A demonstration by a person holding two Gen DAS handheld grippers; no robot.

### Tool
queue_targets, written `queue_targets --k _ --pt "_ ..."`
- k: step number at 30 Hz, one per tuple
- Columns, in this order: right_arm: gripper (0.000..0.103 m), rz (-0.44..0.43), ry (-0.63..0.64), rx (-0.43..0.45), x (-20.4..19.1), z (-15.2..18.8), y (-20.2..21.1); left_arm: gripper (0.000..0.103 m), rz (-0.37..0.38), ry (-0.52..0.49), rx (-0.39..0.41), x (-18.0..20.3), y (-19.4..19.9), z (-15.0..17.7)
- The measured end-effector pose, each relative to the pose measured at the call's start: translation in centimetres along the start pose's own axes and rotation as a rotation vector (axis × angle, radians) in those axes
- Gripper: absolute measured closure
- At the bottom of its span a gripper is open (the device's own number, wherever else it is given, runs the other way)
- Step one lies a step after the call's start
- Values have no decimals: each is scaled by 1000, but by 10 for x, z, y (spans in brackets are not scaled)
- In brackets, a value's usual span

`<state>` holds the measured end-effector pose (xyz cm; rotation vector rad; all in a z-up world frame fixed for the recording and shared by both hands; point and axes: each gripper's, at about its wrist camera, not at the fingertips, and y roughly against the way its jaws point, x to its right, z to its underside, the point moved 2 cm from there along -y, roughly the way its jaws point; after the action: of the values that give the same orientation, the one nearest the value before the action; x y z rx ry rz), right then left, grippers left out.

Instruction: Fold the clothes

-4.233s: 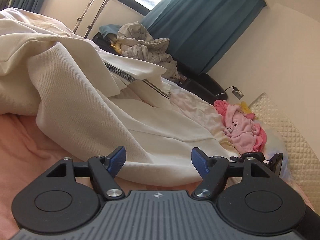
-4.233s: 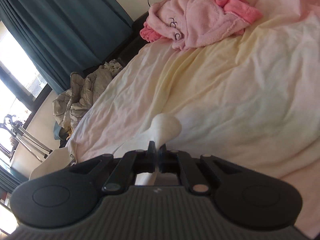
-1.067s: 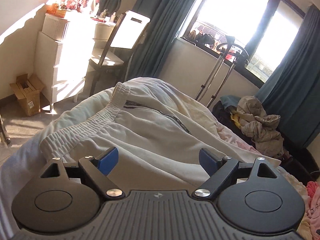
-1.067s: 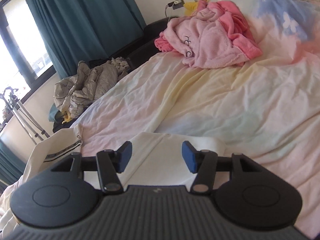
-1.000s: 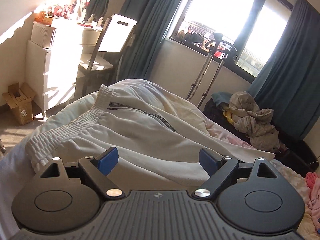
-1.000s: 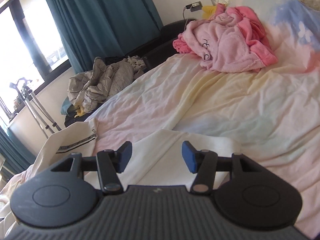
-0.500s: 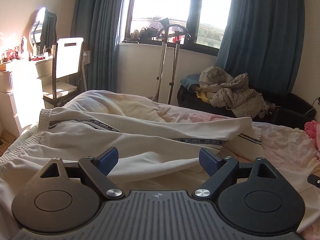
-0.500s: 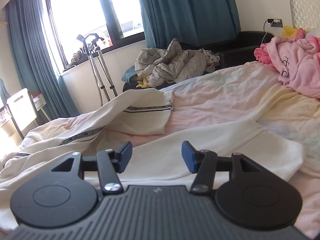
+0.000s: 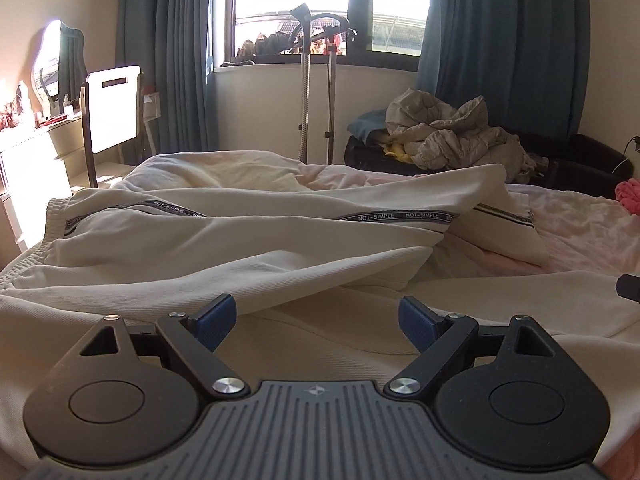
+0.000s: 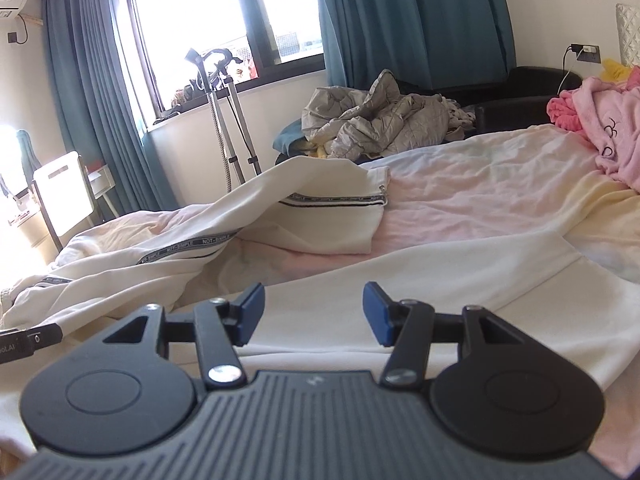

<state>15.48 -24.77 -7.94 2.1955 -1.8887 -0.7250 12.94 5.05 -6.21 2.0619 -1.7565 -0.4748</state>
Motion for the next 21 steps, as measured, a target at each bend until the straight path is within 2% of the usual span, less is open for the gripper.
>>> queue_targets --k 3,5,7,9,13,16,19,21 --pt "48 -30 -14 -17 -1 4 -10 10 15 24 4 -4 5 0" --pt "48 -58 -32 -41 -1 7 -18 10 44 78 -7 -9 7 1" --pt "47 -71 -85 -74 1 5 -33 10 43 97 -19 -9 7 2" --pt "47 -96 -185 -99 10 -2 -49 10 0 84 -13 -9 4 4" --pt "47 -135 -466 -136 34 -13 -104 10 0 119 -29 -10 -8 12" --pt "46 -110 -586 -155 40 -16 -153 10 25 147 -44 -10 -23 18" --pt "46 -61 -618 -172 42 -16 -201 10 35 155 -49 -10 -37 22" --pt "46 -22 -642 -145 43 -19 -223 10 42 160 -52 -10 -47 25"
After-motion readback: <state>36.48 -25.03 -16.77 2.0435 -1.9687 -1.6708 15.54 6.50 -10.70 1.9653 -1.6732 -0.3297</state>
